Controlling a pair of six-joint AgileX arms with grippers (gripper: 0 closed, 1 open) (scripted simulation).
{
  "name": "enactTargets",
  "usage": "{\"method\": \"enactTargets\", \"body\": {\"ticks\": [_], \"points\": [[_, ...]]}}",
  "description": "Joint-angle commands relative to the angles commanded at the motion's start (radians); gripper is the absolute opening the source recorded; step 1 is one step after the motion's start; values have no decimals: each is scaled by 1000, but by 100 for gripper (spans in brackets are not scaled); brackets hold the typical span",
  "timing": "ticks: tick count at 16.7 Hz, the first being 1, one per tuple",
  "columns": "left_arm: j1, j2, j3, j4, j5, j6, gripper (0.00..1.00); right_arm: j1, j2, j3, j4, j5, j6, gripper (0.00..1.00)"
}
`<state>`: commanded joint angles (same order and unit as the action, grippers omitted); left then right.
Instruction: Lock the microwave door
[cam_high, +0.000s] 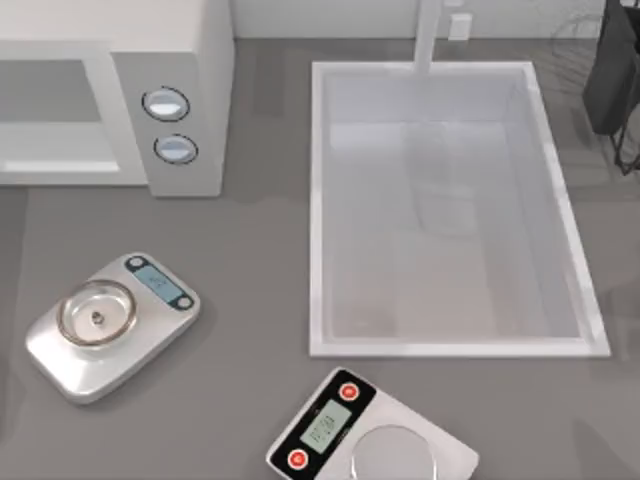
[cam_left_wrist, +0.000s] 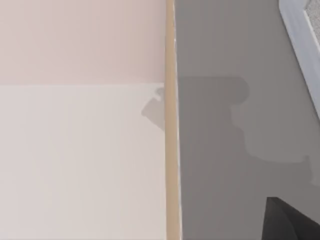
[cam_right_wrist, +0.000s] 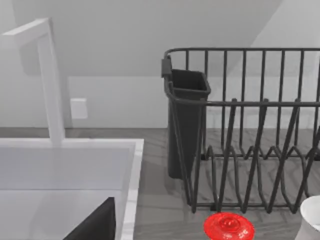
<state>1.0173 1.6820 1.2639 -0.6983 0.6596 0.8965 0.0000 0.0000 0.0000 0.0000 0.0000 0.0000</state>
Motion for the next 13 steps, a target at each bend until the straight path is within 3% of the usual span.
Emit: {"method": "enactTargets", "body": {"ticks": [6, 13], "points": [[-10, 53, -125, 204, 31, 32, 0, 0, 0, 0, 0, 0, 0, 100], [7, 115, -247, 366, 2, -1, 0, 0, 0, 0, 0, 0, 0, 100]]}}
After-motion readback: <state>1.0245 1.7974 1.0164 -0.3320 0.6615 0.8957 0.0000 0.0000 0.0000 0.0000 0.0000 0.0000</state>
